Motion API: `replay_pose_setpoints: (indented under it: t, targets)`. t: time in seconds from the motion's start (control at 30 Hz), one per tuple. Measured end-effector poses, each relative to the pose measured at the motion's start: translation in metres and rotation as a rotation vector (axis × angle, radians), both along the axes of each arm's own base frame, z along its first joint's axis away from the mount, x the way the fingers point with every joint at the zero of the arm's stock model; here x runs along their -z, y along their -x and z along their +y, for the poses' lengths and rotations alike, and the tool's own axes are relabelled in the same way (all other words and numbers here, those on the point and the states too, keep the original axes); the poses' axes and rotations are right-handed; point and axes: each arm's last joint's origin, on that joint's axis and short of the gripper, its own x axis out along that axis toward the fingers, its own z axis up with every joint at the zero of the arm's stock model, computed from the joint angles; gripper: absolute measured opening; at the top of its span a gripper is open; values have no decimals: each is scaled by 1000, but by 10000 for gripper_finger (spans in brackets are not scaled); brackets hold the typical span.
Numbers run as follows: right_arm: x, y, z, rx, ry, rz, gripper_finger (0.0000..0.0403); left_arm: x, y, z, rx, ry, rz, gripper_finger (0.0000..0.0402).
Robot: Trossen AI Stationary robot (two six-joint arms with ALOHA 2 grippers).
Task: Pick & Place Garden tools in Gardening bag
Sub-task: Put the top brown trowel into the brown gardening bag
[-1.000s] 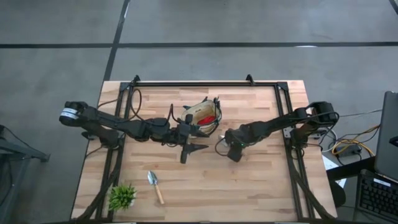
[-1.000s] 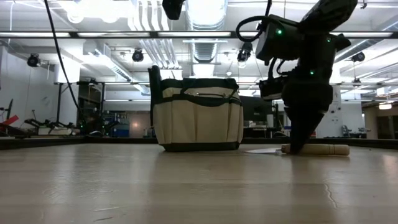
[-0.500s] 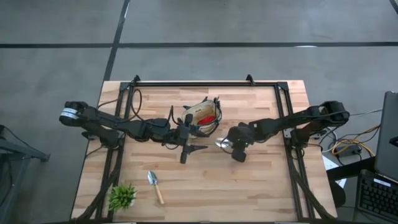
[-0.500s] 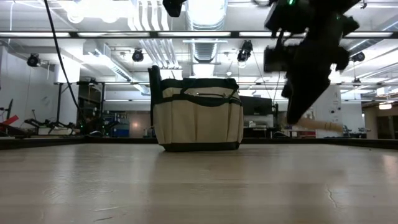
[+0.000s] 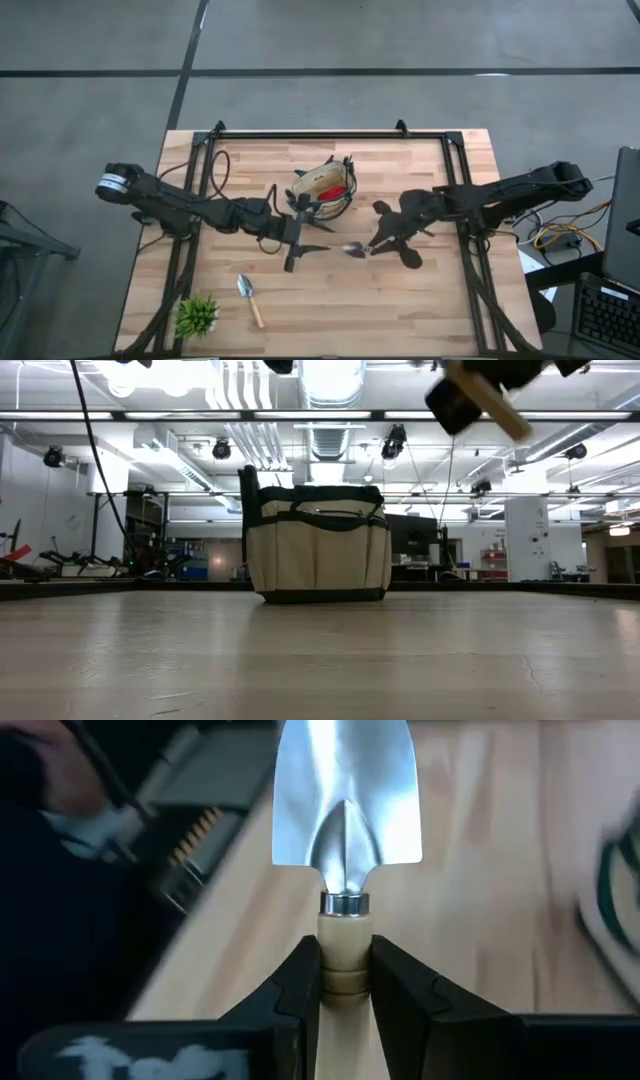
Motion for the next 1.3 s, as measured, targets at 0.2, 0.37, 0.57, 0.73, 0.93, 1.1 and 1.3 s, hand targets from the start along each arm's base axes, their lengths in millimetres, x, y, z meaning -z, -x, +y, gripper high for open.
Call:
replay_pose_setpoints:
  t: [0.2, 0.37, 0.57, 0.73, 0.93, 1.1, 1.3]
  targets:
    - [-11, -6, 4, -107, -49, -137, 63, 2, -6, -1, 1, 16, -81, 195]
    - [-11, -10, 5, -131, -55, -172, 63, 4, -11, -4, 45, 24, -135, 195]
    - [-12, -14, 5, -133, -51, -208, 63, 6, -20, -8, 118, 31, -185, 195]
    - [-13, -15, 4, -101, -64, -215, 63, 4, -30, -11, 129, 74, -178, 195]
    - [-13, -16, 4, -84, -63, -212, 63, 4, -43, -15, 187, 97, -170, 189]
    - [-13, -16, 4, -81, -64, -212, 63, 4, -50, -17, 195, 118, -164, 173]
    - [-14, -16, 4, -87, -68, -220, 63, 3, -55, -18, 196, 126, -169, 131]
